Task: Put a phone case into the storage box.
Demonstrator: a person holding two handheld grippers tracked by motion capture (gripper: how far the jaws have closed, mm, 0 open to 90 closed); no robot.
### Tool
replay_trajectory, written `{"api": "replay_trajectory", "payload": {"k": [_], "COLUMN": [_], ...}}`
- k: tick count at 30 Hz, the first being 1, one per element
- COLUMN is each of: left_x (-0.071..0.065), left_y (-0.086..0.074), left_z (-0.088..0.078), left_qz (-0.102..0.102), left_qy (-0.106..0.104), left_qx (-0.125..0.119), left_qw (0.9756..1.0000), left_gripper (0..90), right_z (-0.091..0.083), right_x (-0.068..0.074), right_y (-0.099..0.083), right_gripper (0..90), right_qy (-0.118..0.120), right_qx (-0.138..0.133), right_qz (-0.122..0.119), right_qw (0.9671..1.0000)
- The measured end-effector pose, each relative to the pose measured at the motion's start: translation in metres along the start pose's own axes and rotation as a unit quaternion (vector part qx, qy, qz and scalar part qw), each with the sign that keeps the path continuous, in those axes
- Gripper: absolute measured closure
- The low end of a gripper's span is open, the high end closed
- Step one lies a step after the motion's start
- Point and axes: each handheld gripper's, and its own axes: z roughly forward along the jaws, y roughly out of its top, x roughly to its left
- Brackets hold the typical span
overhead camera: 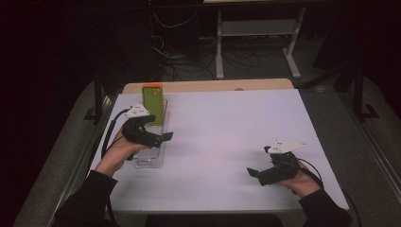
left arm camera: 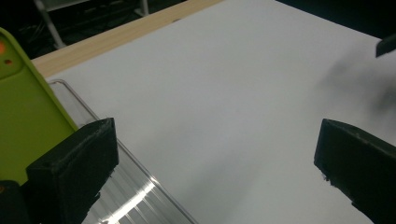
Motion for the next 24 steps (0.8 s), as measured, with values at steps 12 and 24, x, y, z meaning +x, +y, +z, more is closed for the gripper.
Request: {"api": "replay_trajectory", "payload": {"k": [12,24], "left_x": [-0.014,-0.019], "left_y": [-0.031,-0.058], "left_z": [-0.009,-0.018], "left_qz": [0.014,0.008], "left_qy": [-0.018,-0.023], "left_qx": [0.000,-0.009], "left_qw": [0.9997,0.9997], "left_gripper": [0.0,0.0], "right_z": [-0.003,-0.005], "right_x": [0.001,0.002], "right_y": [0.004,0.005], "right_gripper": [0.0,0.0], "right_qy": [0.004,0.007], "right_qx": [-0.004,-0.004], "right_qz": [-0.004,-0.009], "right_qw": [1.0000,0.9999]}}
